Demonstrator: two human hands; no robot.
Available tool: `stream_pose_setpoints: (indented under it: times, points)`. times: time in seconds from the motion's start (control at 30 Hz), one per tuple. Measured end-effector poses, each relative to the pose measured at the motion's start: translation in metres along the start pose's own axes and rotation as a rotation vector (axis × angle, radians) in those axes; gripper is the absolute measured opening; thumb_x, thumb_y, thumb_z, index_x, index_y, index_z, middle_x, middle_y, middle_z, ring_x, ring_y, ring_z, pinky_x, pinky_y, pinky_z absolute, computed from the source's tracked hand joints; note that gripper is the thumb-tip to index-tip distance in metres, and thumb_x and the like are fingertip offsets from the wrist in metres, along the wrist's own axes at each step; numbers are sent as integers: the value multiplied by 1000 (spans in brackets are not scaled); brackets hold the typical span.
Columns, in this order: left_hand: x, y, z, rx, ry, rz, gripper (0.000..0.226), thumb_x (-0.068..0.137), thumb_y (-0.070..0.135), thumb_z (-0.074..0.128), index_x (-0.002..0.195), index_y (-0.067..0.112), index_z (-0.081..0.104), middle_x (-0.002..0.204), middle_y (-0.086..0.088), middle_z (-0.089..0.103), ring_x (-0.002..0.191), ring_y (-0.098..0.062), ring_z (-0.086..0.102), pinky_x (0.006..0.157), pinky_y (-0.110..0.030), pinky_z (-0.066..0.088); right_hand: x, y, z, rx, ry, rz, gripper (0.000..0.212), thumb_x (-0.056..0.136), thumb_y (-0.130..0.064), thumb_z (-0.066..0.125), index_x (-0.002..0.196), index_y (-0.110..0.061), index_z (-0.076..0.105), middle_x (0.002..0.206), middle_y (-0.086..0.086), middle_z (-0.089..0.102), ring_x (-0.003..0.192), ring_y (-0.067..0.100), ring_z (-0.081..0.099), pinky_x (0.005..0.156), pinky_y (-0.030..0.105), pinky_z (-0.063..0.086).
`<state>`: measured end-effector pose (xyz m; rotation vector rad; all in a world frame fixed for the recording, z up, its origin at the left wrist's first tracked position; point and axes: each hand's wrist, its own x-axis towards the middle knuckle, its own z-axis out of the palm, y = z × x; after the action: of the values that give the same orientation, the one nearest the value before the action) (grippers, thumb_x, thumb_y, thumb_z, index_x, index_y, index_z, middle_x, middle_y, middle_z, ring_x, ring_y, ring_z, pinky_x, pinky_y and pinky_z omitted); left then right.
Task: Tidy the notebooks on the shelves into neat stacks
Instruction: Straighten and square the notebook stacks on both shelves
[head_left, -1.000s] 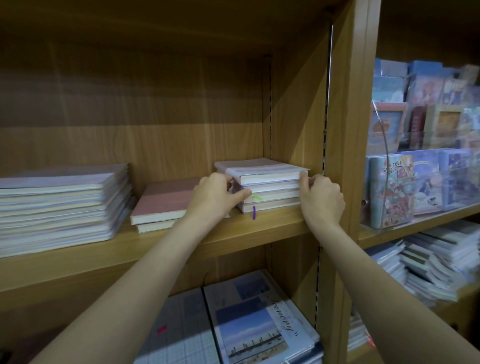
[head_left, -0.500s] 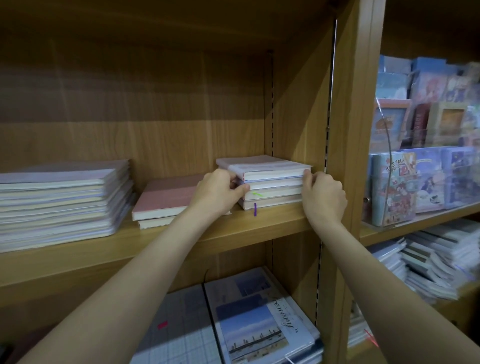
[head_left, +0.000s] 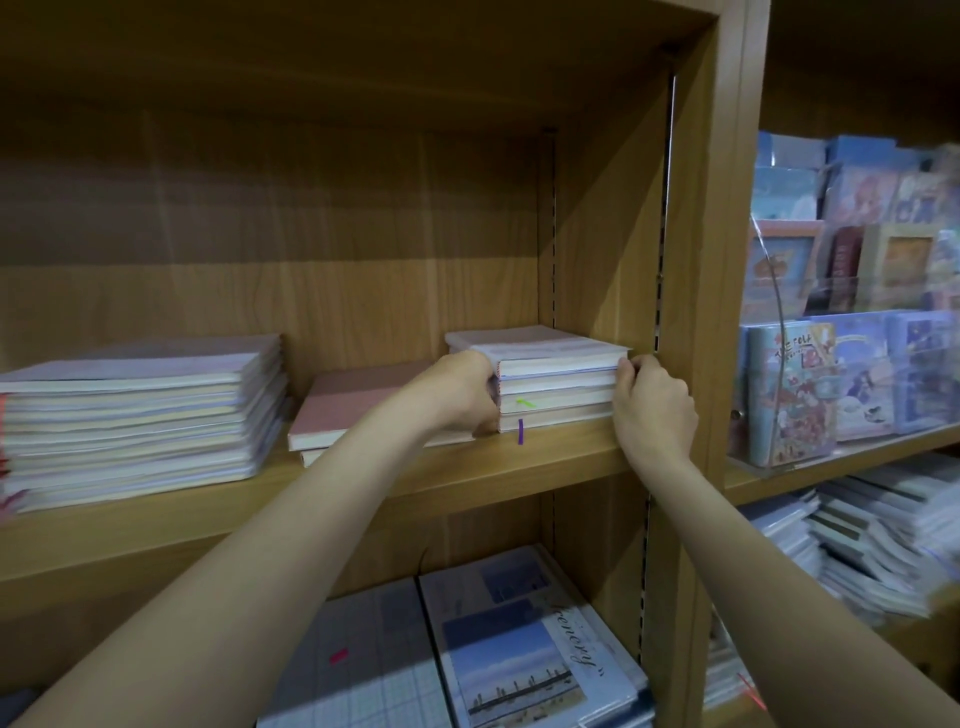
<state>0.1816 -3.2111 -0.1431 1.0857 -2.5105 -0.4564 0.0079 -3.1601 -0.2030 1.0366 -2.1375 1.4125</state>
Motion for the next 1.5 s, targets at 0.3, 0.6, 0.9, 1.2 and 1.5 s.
stream_pose_setpoints:
  times: [0.3, 0.6, 0.9, 1.2, 1.5]
  points:
    - [0, 5, -5, -65, -88, -22, 13, 86, -1, 60, 96, 8, 59, 91, -4, 60, 80, -11, 55, 67, -19, 42, -6, 0, -3, -7, -11, -28, 31, 102, -28, 33, 110, -7, 53, 86, 8, 61, 82, 27, 61, 68, 36, 46]
    - [-33, -4, 1, -108, 154, 33, 28, 90, 7, 45, 114, 2, 60, 105, -13, 62, 97, -24, 58, 69, -23, 42, -52, -27, -8, -7, -135, -147, 47, 99, -11, 38, 144, -15, 28, 144, 10, 39, 131, 27, 31, 102, 39, 35]
    - [-150, -81, -4, -15, 613, 54, 60, 91, 9, 48, 146, 9, 22, 130, -10, 54, 120, -25, 46, 110, -38, 29, -141, -89, -7, 16, -110, -512, 44, 90, -4, 48, 134, 1, 42, 132, 19, 48, 123, 34, 41, 108, 46, 32]
    - [-243, -188, -30, 316, 594, -45, 50, 90, 10, 46, 139, 11, 37, 139, -5, 45, 133, -19, 31, 112, -29, 8, -210, -169, 18, -38, -361, -613, 37, 99, -33, 37, 130, -16, 50, 144, 9, 36, 133, 28, 27, 107, 46, 21]
    - [-236, -186, -50, 278, 469, -72, 51, 88, 15, 49, 138, 14, 40, 136, -5, 49, 127, -21, 39, 106, -32, 23, -190, -181, 20, -19, -367, -530, 40, 99, -33, 36, 132, -14, 49, 136, 10, 45, 126, 28, 38, 105, 43, 25]
